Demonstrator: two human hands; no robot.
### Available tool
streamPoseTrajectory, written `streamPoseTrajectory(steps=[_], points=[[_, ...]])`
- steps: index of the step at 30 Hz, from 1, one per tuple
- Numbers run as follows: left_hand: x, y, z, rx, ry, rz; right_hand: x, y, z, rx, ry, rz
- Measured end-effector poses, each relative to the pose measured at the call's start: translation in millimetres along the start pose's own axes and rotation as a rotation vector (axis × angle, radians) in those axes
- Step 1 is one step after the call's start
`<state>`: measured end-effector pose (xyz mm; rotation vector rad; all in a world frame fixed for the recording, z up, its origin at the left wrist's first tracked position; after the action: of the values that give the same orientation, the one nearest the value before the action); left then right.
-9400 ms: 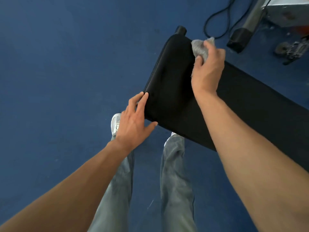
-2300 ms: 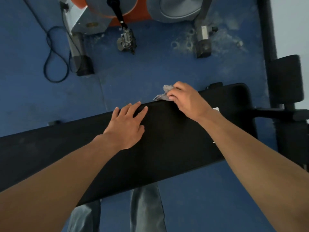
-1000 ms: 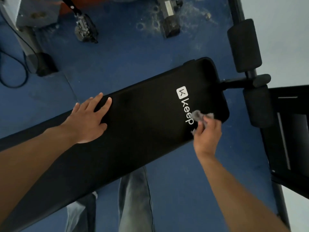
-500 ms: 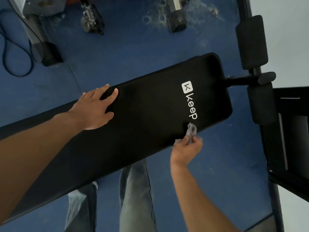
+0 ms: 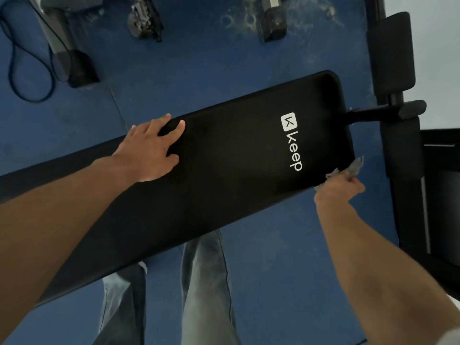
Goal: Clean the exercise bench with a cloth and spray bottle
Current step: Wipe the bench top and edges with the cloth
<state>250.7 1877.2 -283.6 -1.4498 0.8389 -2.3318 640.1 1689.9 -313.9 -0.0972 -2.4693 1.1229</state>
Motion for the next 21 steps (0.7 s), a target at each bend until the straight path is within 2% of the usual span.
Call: streamPoseTrajectory(steps=[3,8,11,17,21], points=[[-1,1,0,0.017,0.006,0.005,57,-4,33,-0.029,0.021,-0.067],[8,2,-6,0.064,0.058,0.092,188,-21,148,-0.006,0.151,-0.406],[21,10,-21,0.027,0.072,0.128,234,-28,180,0.085,0.198,-0.476],[69,28,-80,0.099,-0.075,0.253,143,-15,119,0.044,0.071,-0.261],[101,42,-117,0.095,-0.146,0.291,130,-20,98,0.007,0.109,-0.208]])
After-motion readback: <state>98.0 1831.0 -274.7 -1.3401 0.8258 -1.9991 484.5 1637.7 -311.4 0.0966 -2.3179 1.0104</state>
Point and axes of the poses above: each hand's wrist, its own x-axis away from the middle knuckle, its own y-axis out of the palm, z = x × y, the point moved 1 cm from there along -x, towards the middle knuckle, and after that the axes turned 5 degrees about x, right-handed, at the moved point
